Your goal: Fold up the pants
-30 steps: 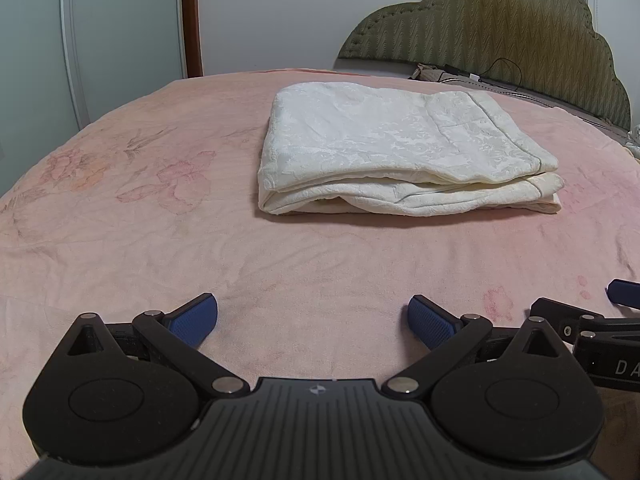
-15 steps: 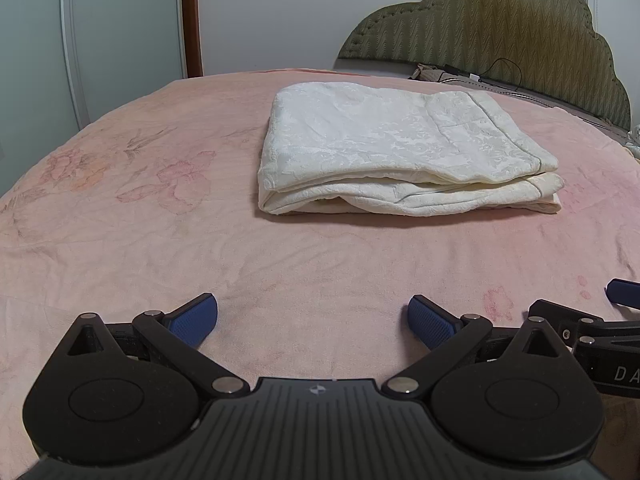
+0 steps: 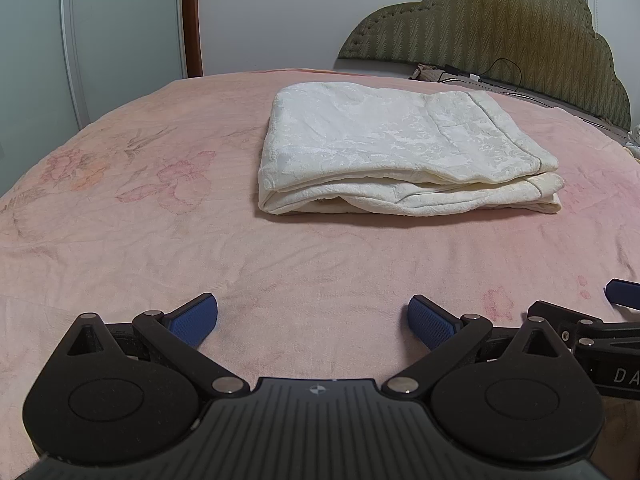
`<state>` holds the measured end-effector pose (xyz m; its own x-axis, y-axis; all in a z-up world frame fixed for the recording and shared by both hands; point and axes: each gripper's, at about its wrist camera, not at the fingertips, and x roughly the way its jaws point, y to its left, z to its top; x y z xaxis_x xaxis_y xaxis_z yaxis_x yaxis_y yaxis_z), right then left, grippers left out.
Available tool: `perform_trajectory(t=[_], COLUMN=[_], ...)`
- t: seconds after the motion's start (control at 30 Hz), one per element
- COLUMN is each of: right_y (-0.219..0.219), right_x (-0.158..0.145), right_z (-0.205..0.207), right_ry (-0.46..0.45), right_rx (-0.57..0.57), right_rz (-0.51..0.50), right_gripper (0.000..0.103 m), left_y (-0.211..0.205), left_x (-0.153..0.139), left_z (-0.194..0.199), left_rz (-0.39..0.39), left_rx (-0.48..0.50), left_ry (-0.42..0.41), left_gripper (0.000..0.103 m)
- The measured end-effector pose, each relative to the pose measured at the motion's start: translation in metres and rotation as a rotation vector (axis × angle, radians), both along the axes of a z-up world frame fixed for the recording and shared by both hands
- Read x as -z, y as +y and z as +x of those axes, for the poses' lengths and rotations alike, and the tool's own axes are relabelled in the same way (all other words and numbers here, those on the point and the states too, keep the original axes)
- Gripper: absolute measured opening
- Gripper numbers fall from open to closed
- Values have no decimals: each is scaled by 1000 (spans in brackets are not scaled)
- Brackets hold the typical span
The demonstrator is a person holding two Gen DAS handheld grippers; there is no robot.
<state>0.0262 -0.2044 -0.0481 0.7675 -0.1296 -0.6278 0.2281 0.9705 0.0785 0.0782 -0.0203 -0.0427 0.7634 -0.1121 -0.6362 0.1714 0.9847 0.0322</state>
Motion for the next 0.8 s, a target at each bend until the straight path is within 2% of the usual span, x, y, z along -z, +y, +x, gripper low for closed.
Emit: perform_trajectory(t=[0.8], right_y=[0], right_x=[0], right_z=[-1], right_ry=[-3], right_rx=[-2], right_rz=[7], right_gripper=[103], left_y=[-1], left_x=[0], left_z=[0], left_rz=[1], left_rx=[0], left_ry=[0], left_gripper=[103])
